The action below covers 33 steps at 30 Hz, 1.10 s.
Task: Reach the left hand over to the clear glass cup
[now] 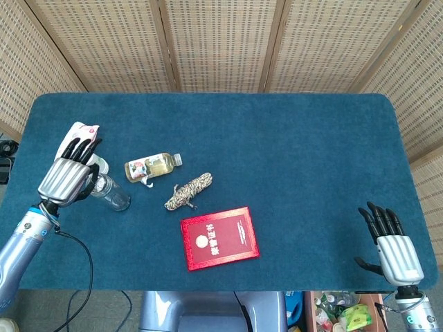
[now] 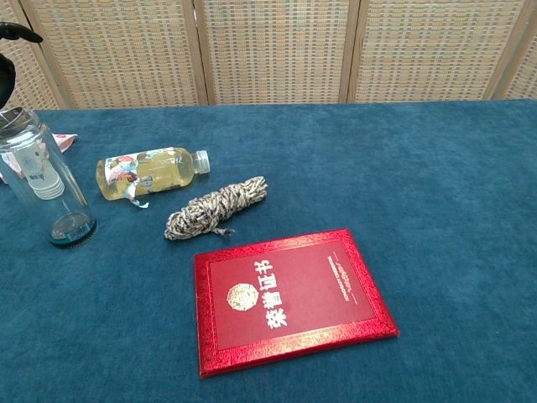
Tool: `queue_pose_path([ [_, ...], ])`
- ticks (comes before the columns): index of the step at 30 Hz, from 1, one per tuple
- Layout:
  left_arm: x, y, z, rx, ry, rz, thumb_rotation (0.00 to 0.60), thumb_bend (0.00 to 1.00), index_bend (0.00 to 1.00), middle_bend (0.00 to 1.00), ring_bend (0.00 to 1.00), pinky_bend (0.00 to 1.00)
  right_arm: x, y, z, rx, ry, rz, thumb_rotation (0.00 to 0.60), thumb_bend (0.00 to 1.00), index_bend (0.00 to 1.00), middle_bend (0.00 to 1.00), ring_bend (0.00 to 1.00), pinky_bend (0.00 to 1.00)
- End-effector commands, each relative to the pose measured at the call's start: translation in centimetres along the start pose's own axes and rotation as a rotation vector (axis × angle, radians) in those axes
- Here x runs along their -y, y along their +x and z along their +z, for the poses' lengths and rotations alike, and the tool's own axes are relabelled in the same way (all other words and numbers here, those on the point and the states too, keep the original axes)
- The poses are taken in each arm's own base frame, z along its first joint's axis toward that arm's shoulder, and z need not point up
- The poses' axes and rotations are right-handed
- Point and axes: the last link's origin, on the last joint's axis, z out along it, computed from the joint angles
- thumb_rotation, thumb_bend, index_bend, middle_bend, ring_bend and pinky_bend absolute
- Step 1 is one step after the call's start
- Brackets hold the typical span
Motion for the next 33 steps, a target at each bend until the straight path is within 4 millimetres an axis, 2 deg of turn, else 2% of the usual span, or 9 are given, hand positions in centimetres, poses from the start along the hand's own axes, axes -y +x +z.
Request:
queue_pose_path([
  [1, 0.1, -0.1, 0.0, 0.001, 0.003, 0.005, 0.600, 0.42, 0.60, 0.00, 0.00, 0.00, 0.0, 0.0, 0.0, 0.000, 0.000, 0.000, 0.600, 0.00, 0.00, 0.00, 0.00, 0.00],
  [7, 0.3, 0.0, 0.0, -0.007, 0.018, 0.015, 0.600, 0.42, 0.53, 0.00, 0.00, 0.00, 0.0, 0.0, 0.0, 0.001, 0.002, -0.001, 0.600, 0.00, 0.00, 0.00, 0.00, 0.00],
  [17, 0.3, 0.3, 0.1, -0.028, 0.028, 0.018, 0.600, 0.42, 0.49, 0.00, 0.00, 0.00, 0.0, 0.0, 0.0, 0.000, 0.002, 0.001, 0.600, 0.00, 0.00, 0.00, 0.00, 0.00],
  [22, 0.6, 0.7, 0.0, -0.059, 0.047, 0.014, 0.600, 0.42, 0.32, 0.00, 0.00, 0.00, 0.0, 0.0, 0.0, 0.001, 0.000, 0.001, 0.600, 0.00, 0.00, 0.00, 0.00, 0.00],
  [27, 1.0, 2.1, -0.6, -0.132, 0.076, -0.058, 0.600, 0.41, 0.16, 0.00, 0.00, 0.00, 0.0, 0.0, 0.0, 0.001, -0.001, 0.001, 0.600, 0.00, 0.00, 0.00, 0.00, 0.00],
  [33, 1.0, 3.6, -3.0, -0.206, 0.086, -0.164, 0.600, 0.28, 0.03, 0.00, 0.00, 0.00, 0.1, -0.1, 0.0, 0.002, 0.005, -0.003, 0.600, 0.00, 0.00, 0.00, 0.00, 0.00],
])
